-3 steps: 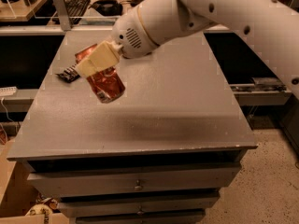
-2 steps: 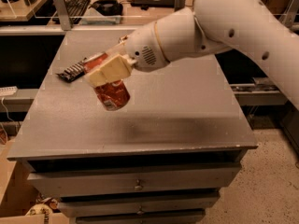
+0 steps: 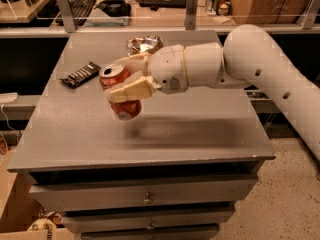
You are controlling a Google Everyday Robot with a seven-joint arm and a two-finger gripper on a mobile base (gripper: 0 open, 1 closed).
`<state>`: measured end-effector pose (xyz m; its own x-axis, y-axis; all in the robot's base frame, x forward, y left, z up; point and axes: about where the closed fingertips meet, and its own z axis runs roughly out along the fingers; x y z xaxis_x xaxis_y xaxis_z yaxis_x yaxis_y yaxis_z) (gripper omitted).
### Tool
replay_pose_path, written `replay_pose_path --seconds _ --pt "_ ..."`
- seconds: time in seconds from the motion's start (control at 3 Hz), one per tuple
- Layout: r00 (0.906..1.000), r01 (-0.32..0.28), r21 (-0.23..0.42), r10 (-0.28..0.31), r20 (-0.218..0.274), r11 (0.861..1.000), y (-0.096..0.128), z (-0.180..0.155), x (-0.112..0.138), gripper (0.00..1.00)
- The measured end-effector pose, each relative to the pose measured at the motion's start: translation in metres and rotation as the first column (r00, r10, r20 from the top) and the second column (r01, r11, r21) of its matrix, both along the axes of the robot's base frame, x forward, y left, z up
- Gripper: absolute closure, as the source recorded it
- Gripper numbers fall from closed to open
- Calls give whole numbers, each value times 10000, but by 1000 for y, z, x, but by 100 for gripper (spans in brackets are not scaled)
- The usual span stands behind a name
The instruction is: Place coke can upright
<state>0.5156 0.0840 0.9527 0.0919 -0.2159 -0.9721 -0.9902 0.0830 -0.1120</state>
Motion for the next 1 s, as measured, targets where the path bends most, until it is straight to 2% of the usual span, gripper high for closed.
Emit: replay_pose_path --seconds 0.33,0.67,1.0 --pt "9884 -564 498 487 1441 9972 0 -8 2 100" --pt "9819 -788 602 670 1770 9951 -2 -26 4 82" --pt "9849 -733 615 626 1615 9954 -7 -39 8 59"
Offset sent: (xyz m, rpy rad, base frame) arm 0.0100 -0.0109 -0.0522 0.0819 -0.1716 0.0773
